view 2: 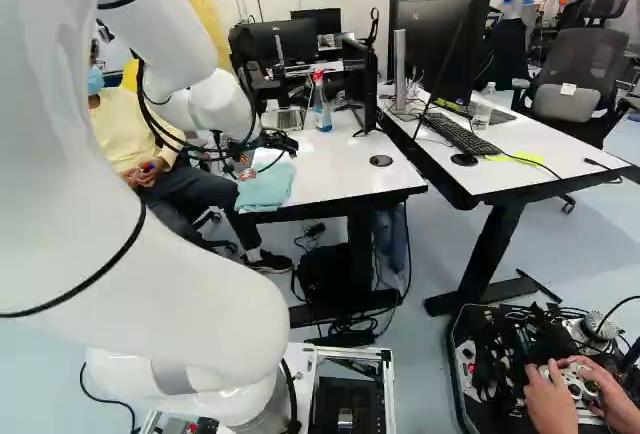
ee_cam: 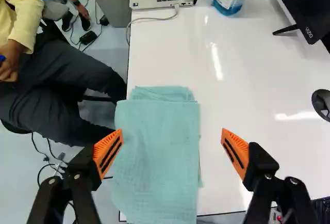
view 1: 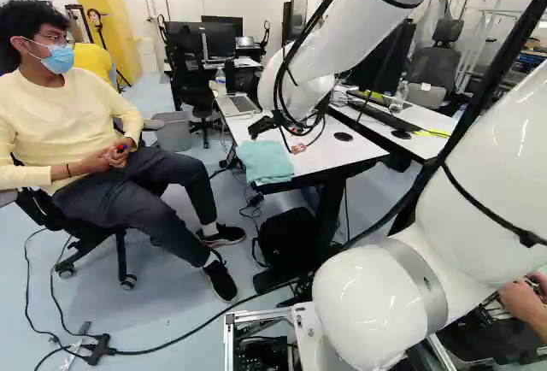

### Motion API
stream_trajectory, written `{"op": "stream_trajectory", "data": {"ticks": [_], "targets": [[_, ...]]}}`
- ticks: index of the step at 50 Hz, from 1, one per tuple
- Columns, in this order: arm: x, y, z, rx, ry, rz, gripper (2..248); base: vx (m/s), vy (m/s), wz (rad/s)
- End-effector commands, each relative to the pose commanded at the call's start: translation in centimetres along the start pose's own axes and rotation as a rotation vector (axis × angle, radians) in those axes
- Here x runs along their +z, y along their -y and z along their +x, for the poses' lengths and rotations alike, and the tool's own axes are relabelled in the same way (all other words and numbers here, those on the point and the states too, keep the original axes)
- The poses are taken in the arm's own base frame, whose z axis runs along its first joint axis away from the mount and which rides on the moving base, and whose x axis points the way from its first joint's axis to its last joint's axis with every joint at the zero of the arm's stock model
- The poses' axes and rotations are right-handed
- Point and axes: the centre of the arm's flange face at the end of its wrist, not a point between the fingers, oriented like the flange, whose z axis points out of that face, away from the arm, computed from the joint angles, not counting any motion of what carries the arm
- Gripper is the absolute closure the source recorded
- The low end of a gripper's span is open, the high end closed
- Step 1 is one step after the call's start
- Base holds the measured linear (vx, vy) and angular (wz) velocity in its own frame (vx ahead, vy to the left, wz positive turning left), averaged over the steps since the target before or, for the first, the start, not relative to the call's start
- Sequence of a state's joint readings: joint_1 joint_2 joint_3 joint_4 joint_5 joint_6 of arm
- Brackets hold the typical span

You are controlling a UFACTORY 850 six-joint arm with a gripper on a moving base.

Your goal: Clean the table with the green towel

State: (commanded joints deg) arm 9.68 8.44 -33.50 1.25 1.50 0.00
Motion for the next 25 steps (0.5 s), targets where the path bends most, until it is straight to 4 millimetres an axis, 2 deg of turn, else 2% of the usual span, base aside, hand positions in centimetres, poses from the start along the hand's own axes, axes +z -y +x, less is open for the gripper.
{"op": "stream_trajectory", "data": {"ticks": [25], "targets": [[0.3,-2.0,-4.6,0.027,-0.141,-0.037,3,0.0,0.0,0.0]]}}
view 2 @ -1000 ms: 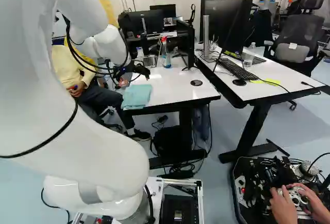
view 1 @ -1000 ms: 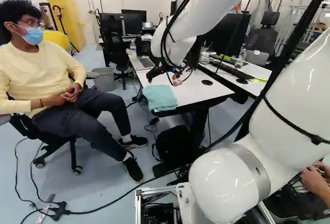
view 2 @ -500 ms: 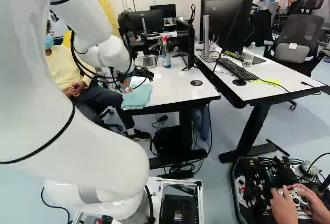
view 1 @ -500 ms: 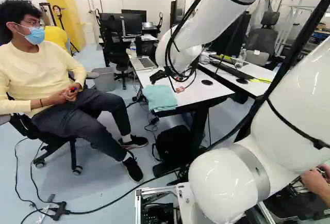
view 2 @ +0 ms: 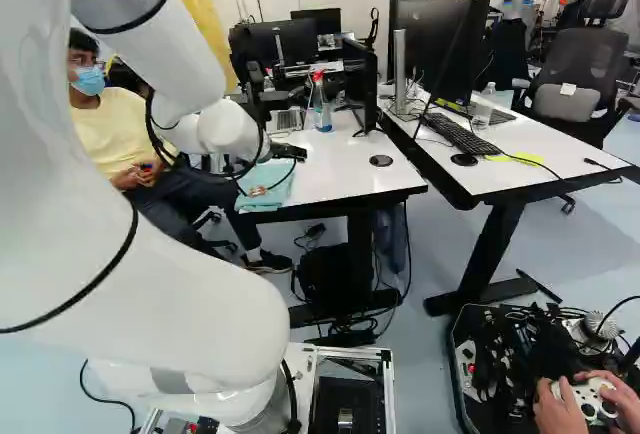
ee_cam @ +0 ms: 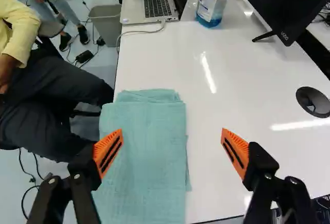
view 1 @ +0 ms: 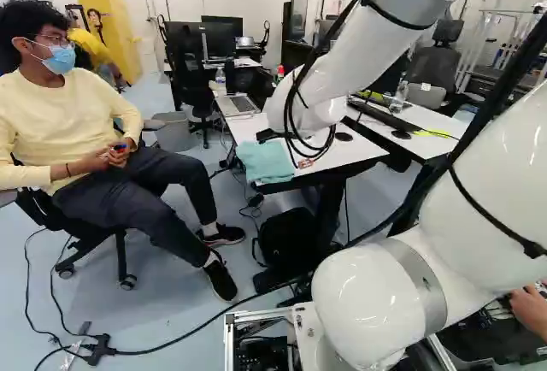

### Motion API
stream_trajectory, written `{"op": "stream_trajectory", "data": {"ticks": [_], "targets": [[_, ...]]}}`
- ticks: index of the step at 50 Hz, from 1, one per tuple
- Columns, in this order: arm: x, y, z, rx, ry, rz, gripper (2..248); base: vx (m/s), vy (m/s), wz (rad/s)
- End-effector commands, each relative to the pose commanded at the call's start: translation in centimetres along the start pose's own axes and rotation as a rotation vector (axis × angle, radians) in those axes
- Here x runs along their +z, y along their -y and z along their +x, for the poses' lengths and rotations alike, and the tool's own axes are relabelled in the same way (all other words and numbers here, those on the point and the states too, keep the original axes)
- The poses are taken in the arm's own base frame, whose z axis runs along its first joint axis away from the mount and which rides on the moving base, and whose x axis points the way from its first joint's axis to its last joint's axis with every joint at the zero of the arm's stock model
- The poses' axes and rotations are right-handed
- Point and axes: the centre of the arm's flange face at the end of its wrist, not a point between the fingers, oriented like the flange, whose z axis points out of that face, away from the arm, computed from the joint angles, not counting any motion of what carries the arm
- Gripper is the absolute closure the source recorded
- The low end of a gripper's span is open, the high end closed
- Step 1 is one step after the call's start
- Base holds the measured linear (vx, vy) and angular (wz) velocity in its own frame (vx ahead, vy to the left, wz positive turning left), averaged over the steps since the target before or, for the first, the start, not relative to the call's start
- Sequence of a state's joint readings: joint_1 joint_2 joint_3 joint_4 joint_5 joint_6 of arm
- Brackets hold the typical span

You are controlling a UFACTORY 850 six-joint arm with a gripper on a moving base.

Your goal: Clean the table with the green towel

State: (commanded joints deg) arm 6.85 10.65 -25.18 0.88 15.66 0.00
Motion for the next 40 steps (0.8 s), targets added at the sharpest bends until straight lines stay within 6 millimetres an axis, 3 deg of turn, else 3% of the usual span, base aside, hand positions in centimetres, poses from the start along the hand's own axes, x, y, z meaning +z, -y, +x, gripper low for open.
{"op": "stream_trajectory", "data": {"ticks": [40], "targets": [[-1.8,-2.4,-7.2,0.031,-0.213,-0.061,3,0.0,0.0,0.0]]}}
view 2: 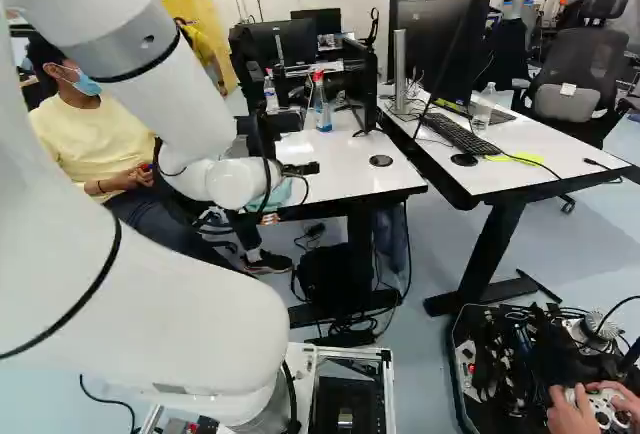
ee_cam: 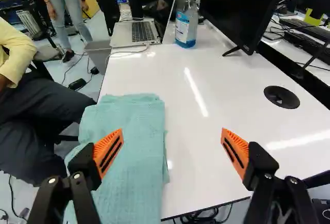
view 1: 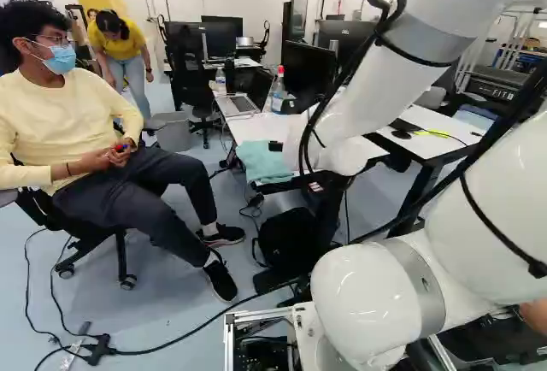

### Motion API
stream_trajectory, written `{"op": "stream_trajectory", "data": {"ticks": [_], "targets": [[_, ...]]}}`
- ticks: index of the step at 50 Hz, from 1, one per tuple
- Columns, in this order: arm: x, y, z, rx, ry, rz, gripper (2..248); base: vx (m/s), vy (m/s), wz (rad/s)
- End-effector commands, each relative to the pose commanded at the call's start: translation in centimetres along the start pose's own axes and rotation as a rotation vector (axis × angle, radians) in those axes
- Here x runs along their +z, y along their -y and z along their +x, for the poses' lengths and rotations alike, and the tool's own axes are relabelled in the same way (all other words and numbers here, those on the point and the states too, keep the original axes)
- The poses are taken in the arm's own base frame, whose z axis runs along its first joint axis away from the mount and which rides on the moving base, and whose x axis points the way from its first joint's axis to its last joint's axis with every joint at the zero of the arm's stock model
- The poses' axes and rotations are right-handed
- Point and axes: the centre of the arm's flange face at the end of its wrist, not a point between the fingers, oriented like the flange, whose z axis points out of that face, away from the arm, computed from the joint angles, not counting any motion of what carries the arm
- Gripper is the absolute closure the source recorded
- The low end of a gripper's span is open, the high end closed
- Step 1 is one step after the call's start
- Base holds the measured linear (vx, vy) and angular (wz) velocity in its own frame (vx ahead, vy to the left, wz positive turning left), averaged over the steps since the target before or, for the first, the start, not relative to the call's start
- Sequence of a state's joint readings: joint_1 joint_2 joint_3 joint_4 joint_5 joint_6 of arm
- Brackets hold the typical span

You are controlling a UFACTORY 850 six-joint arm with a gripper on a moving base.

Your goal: Clean the table with the green towel

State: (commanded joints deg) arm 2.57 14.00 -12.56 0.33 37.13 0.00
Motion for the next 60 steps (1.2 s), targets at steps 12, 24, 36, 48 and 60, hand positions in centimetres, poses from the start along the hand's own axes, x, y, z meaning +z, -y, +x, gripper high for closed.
{"op": "stream_trajectory", "data": {"ticks": [12,24,36,48,60], "targets": [[-0.8,-0.5,-1.3,0.005,-0.044,-0.013,3,0.0,0.0,0.0],[-1.6,-0.8,-2.4,0.008,-0.079,-0.023,3,0.0,0.0,0.0],[-2.1,-1.0,-3.2,0.011,-0.104,-0.031,3,0.0,0.0,0.0],[-2.5,-1.1,-3.6,0.012,-0.12,-0.035,3,0.0,0.0,0.0],[-2.6,-1.2,-3.9,0.013,-0.127,-0.037,3,0.0,0.0,0.0]]}}
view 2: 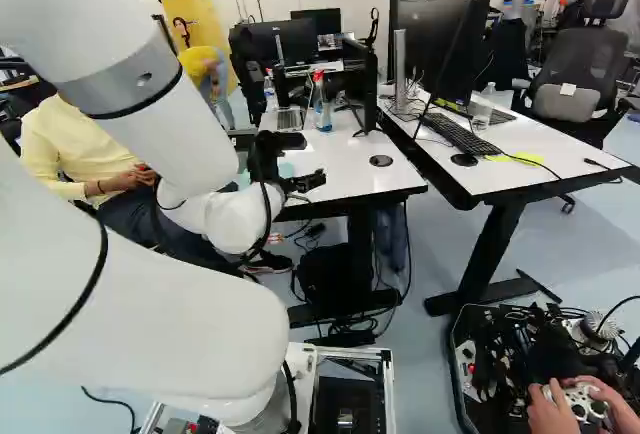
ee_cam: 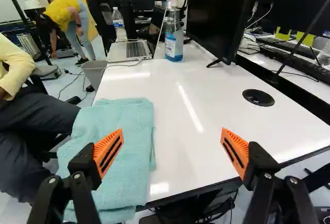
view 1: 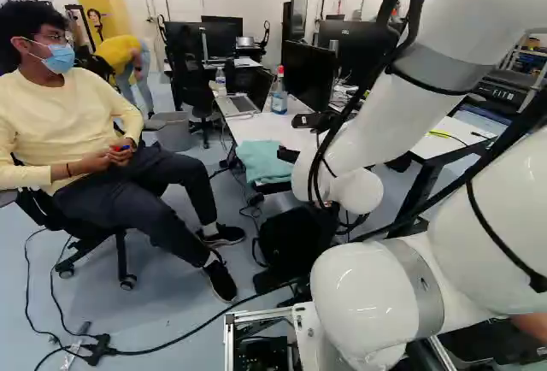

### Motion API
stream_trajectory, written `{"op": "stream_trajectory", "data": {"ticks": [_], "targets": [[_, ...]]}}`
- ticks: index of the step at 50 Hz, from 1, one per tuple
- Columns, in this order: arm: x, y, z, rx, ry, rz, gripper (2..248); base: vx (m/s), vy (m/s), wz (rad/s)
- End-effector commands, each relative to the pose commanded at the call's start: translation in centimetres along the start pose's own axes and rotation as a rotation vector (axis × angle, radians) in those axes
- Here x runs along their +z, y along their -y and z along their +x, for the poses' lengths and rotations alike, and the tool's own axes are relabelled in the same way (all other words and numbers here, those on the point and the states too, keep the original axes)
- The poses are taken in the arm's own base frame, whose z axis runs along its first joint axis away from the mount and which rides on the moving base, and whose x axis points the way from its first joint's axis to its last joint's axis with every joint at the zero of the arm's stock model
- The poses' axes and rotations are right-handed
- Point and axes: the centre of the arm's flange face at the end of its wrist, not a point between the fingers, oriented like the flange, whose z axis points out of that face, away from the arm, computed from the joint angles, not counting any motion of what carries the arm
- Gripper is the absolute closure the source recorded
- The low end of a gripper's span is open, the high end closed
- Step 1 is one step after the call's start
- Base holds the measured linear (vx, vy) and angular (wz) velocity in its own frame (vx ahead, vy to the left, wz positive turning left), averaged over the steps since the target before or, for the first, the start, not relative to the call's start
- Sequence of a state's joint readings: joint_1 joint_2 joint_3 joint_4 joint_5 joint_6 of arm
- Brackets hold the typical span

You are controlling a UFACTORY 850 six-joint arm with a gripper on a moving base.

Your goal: Clean the table with the green towel

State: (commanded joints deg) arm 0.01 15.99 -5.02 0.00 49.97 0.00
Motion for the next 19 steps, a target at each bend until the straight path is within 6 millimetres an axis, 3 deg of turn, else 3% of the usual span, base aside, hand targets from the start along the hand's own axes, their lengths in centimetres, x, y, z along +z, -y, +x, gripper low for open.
{"op": "stream_trajectory", "data": {"ticks": [19], "targets": [[-0.01,0.0,-0.01,0.0,0.0,0.0,3,0.0,0.0,0.0]]}}
